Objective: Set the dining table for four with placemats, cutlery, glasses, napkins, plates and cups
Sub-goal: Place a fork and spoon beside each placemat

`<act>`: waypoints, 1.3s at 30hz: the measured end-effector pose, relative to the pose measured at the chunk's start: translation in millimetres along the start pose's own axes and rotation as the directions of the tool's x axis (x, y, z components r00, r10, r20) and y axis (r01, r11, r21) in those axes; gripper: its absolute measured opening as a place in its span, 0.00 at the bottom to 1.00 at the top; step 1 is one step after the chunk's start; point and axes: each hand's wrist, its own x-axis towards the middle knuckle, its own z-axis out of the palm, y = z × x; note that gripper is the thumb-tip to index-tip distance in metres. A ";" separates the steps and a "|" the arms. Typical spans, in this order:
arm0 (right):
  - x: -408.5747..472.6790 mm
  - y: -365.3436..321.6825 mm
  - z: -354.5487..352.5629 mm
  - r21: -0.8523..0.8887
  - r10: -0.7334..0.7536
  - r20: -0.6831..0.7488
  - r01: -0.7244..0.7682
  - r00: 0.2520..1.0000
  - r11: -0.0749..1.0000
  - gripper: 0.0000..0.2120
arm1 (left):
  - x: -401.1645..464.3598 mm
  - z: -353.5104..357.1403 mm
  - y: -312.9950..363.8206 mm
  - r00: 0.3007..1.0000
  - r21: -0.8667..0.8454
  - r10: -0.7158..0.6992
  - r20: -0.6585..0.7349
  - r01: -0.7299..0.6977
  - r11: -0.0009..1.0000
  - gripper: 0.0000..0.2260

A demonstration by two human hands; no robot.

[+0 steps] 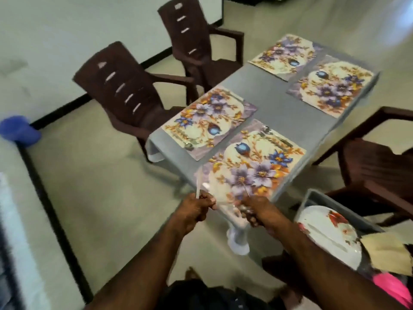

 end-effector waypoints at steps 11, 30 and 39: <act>89.6 -36.9 244.4 -0.076 0.183 0.206 -0.170 0.961 0.982 0.09 | -68.3 -262.9 2.2 0.954 -0.288 -0.059 -0.292 -0.029 0.957 0.03; 392.4 -238.1 529.0 -0.284 0.249 0.476 -0.121 0.843 0.951 0.10 | 73.5 -533.0 179.2 0.800 -0.513 -0.107 -0.590 -0.269 0.816 0.05; 522.2 -318.0 701.1 -0.099 0.124 0.396 -0.092 0.910 0.991 0.06 | 158.4 -723.8 300.8 0.873 -0.408 0.032 -0.486 -0.260 0.875 0.05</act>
